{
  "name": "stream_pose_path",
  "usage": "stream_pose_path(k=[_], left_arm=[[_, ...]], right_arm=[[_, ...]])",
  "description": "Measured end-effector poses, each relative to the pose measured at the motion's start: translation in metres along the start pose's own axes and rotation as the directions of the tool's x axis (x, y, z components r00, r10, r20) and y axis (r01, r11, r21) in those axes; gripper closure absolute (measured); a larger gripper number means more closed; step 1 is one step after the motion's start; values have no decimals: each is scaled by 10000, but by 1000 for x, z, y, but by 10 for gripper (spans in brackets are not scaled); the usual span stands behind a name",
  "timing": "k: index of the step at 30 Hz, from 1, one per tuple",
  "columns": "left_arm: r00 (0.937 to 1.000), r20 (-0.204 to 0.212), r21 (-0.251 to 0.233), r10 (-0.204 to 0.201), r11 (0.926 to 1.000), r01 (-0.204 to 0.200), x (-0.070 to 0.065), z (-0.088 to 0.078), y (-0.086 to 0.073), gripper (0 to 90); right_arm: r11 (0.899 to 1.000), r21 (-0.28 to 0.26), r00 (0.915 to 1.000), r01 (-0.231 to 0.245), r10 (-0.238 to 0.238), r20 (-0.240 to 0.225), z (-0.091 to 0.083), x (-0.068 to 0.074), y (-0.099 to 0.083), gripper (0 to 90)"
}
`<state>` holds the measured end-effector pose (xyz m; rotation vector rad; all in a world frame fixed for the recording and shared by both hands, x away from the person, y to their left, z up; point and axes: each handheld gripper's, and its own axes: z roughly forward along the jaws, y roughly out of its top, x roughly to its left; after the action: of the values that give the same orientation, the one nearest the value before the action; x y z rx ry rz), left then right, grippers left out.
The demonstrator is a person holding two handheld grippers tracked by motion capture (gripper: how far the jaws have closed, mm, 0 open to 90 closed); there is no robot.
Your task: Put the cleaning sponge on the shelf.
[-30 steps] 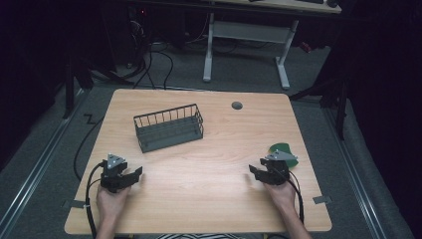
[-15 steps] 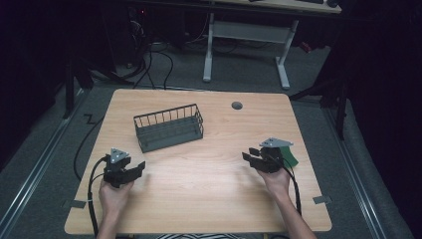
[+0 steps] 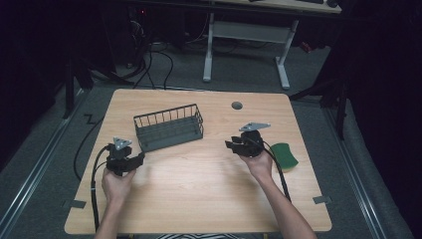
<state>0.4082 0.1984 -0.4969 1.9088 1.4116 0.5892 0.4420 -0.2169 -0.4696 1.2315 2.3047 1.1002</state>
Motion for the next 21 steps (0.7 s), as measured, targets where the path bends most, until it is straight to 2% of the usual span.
stream_pose_path(k=[5,10,11,15,18,21], left_arm=[[10000,-87,-28,-13,10000,13,1,5,6,488],[9990,0,-114,-455,9989,455,5,12,7,543],[9989,-5,-93,-462,9989,462,5,13,7,565],[9982,24,-136,-606,9981,606,5,18,7,589],[9980,25,-91,-635,9979,635,5,22,7,609],[9979,67,-139,-645,9978,646,4,23,7,621]], right_arm=[[9998,156,9998,98,-95,-200,13,4,14,637],[9995,304,9994,120,-109,-340,29,7,28,654],[9991,422,9991,15,3,-431,37,8,32,655],[9986,525,9987,-69,96,-501,47,8,37,655],[9973,659,9971,-336,379,-661,61,7,43,658],[9970,671,9967,-384,430,-689,65,8,45,663]])
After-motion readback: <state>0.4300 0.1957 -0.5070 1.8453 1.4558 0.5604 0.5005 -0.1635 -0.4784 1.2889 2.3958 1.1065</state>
